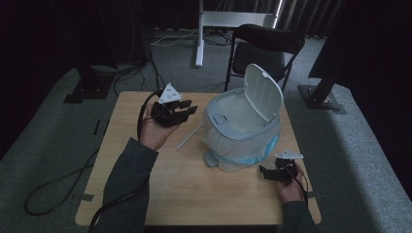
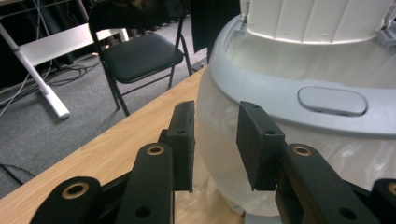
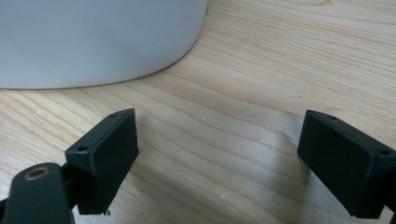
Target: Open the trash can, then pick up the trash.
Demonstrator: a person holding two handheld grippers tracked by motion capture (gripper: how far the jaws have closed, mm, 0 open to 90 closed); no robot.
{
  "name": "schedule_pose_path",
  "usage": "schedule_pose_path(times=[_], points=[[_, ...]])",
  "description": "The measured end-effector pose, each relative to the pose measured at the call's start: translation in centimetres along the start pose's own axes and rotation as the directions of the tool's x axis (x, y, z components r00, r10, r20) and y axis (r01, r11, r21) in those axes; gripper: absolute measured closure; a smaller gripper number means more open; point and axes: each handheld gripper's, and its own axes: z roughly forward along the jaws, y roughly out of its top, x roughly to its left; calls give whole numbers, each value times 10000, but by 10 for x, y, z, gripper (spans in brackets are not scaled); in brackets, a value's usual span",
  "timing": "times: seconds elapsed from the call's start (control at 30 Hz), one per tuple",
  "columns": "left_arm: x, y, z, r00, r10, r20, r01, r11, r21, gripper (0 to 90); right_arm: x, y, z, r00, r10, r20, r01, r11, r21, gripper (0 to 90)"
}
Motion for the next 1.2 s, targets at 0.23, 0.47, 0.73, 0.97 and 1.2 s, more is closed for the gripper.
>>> schedule_pose_path(times=[0.23, 0.47, 0.73, 0.97, 1.2], points=[[7, -7, -3, 9997, -192, -129, 193, 9998, 107, 672, 0, 0, 0, 10000, 9, 5, -9, 10000, -15, 113], [9, -10, -2, 9994, -299, -170, 302, 9994, 156, 671, 0, 0, 0, 10000, 8, 2, -8, 10000, -16, 113], [11, -12, -2, 9992, -332, -243, 337, 9992, 210, 671, 0, 0, 0, 10000, 9, 4, -9, 10000, -16, 113], [17, -18, -2, 9981, -479, -392, 492, 9983, 315, 651, 0, 0, 0, 10000, 13, 6, -13, 10000, -15, 113], [20, -24, -1, 9972, -570, -480, 590, 9974, 417, 639, 0, 0, 0, 10000, 10, 5, -10, 10000, -15, 113]])
